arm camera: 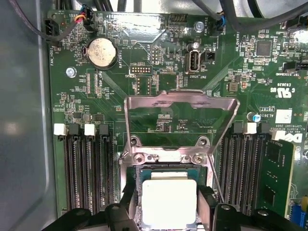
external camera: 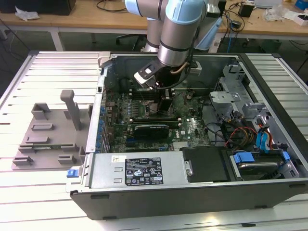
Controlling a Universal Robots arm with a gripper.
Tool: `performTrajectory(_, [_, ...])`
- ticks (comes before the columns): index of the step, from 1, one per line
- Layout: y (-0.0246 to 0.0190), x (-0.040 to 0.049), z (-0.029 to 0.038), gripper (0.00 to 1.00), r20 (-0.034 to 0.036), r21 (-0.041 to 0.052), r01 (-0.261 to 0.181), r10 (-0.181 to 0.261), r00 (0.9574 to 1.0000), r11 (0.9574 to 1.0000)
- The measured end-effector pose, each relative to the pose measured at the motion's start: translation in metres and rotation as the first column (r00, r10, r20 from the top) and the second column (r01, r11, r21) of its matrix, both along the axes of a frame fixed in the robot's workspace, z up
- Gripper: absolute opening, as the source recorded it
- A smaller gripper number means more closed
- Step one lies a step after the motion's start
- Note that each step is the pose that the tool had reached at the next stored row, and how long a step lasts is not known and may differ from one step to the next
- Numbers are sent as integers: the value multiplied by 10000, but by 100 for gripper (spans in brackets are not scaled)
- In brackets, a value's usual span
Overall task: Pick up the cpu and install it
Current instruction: 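Place the cpu into insertion slot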
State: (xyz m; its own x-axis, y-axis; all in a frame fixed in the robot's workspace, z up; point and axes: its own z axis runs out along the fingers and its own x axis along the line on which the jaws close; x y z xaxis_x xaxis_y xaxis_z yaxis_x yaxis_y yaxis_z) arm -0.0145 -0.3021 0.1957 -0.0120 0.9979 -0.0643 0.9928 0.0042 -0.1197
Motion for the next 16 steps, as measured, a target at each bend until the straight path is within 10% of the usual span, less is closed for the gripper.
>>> performTrajectory(14, [3, -1, 136, 60, 4, -33, 1, -1, 10000, 10000])
performTrajectory(16, [-6, -10, 138, 35, 3, -37, 1, -1, 10000, 10000])
